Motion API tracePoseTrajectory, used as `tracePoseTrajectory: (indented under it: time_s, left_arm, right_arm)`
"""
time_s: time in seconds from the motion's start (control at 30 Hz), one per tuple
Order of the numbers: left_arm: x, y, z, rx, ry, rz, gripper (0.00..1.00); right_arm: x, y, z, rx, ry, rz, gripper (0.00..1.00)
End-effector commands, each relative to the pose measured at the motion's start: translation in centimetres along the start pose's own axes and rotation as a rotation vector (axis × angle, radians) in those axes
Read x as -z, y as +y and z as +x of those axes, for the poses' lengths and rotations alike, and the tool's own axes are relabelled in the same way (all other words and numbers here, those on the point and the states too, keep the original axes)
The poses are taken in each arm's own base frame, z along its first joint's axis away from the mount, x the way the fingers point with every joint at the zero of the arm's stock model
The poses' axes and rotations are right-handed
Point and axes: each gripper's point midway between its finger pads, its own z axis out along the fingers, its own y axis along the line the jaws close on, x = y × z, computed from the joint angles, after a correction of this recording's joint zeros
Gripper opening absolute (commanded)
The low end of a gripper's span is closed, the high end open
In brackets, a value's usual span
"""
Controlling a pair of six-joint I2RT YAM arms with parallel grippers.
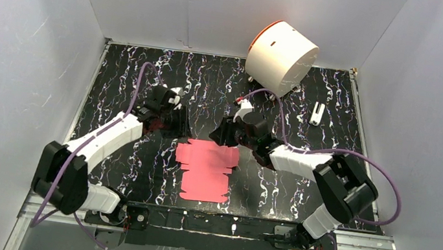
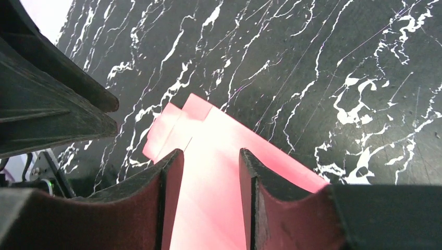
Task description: Fold the paper box
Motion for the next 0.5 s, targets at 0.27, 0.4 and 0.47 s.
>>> tracePoseTrajectory:
  time_s: [0.27, 0.4, 0.47]
  left_arm:
    - [1.2, 2.5, 8.1, 0.218, 0.092, 0.027, 0.51]
    - [0.3, 2.0, 9.4, 0.26, 0.119, 0.087, 0.53]
    - [-0.1, 2.0, 9.6, 0.268, 0.119, 0.101, 0.54]
  right_arm:
    - [3.9, 0.6, 3.3, -0.035, 0.048, -0.04, 0.66]
    - [4.1, 0.5, 4.2, -0.047, 0.056, -0.047, 0.69]
    - [4.3, 0.2, 4.3, -0.054, 0.046, -0.033, 0.7]
